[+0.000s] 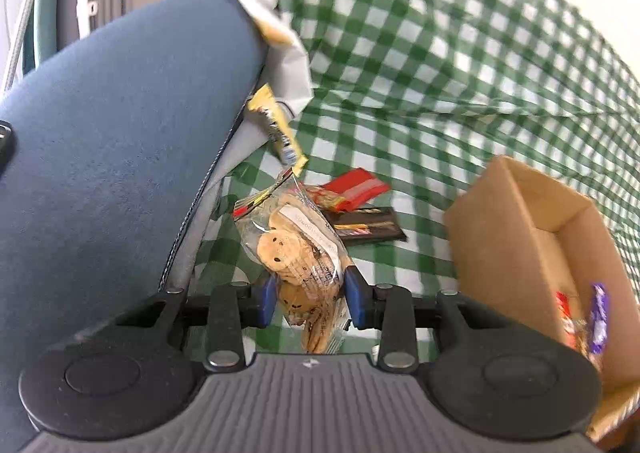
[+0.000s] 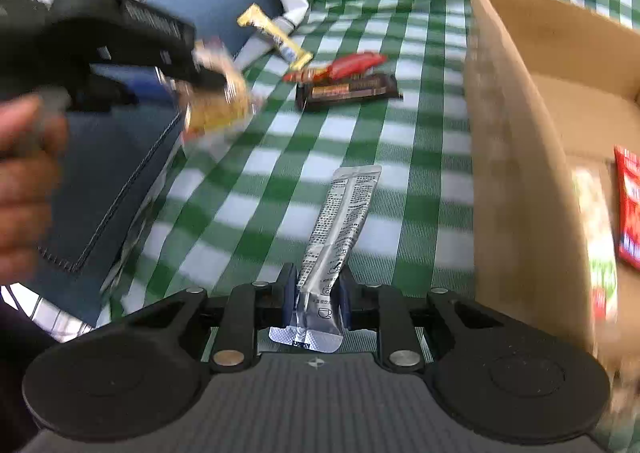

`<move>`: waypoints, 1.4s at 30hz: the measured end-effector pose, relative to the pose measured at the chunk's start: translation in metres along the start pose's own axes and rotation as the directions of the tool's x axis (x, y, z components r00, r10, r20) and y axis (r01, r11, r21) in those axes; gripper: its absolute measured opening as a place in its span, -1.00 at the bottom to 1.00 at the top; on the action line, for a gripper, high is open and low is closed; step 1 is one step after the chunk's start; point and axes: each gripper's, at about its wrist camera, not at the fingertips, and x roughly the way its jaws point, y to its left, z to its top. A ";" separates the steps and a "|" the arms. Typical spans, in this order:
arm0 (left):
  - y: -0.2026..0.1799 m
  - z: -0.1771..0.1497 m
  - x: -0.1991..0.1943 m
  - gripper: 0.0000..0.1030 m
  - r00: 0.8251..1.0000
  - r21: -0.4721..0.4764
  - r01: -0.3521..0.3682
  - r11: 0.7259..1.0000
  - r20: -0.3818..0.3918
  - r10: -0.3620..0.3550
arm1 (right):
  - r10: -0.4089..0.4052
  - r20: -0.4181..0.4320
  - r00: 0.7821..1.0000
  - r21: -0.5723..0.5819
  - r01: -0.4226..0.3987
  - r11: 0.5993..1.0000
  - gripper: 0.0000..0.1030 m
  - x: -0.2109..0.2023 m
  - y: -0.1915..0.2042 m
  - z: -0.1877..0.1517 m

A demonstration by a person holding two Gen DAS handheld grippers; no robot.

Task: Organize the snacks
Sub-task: 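Grasp the clear cookie bag with the left tool while the right tool grasps the silver foil bar, then carry the cookie bag and silver foil bar with both tools over the box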

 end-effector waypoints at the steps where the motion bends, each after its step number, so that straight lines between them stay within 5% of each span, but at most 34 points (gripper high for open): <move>1: -0.002 -0.002 -0.006 -0.24 1.000 0.006 0.000 1.000 0.004 0.000 | 0.008 -0.019 1.000 0.007 -0.008 1.000 -0.55 -0.001 0.000 -0.005; 6: -0.016 -0.009 -0.019 -0.24 0.999 0.031 0.018 0.999 0.035 -0.019 | 0.007 -0.054 0.999 -0.006 -0.008 1.000 -0.49 0.001 0.000 -0.020; 9: -0.021 -0.009 -0.015 -0.24 0.999 0.045 0.018 0.999 0.032 -0.020 | -0.037 -0.056 0.998 -0.022 0.036 0.999 0.01 0.008 -0.001 -0.021; 14: -0.022 -0.008 -0.006 -0.24 1.000 0.034 0.023 0.999 0.017 -0.024 | -0.065 -0.045 0.997 -0.024 0.064 0.998 0.04 0.025 -0.005 -0.018; 15: -0.021 -0.008 -0.005 -0.24 1.000 0.027 0.026 0.999 0.016 -0.026 | -0.071 -0.038 0.997 -0.035 0.070 0.997 0.02 0.028 -0.004 -0.018; 17: -0.021 -0.006 -0.003 -0.24 0.999 0.021 0.031 0.999 0.014 -0.031 | -0.103 -0.019 0.994 -0.083 0.101 0.991 -0.39 0.029 0.003 -0.019; 20: -0.023 -0.006 -0.004 -0.24 0.999 0.025 0.030 0.999 0.018 -0.031 | -0.114 -0.005 0.993 -0.112 0.113 0.987 -0.51 0.027 0.006 -0.020; 29: -0.015 0.000 -0.016 -0.24 0.996 -0.037 0.019 0.999 0.093 -0.015 | -0.102 0.156 0.982 -0.169 0.129 0.977 -0.56 -0.009 0.011 -0.013; 33: -0.011 0.003 -0.022 -0.24 0.991 -0.068 0.009 0.998 0.136 0.001 | -0.062 0.264 0.963 -0.175 0.111 0.978 -0.56 -0.045 0.011 0.001; 42: -0.022 0.003 -0.023 -0.24 0.988 -0.045 0.020 0.999 0.152 -0.013 | -0.059 0.474 0.879 -0.168 0.156 0.973 -0.56 -0.125 -0.030 0.032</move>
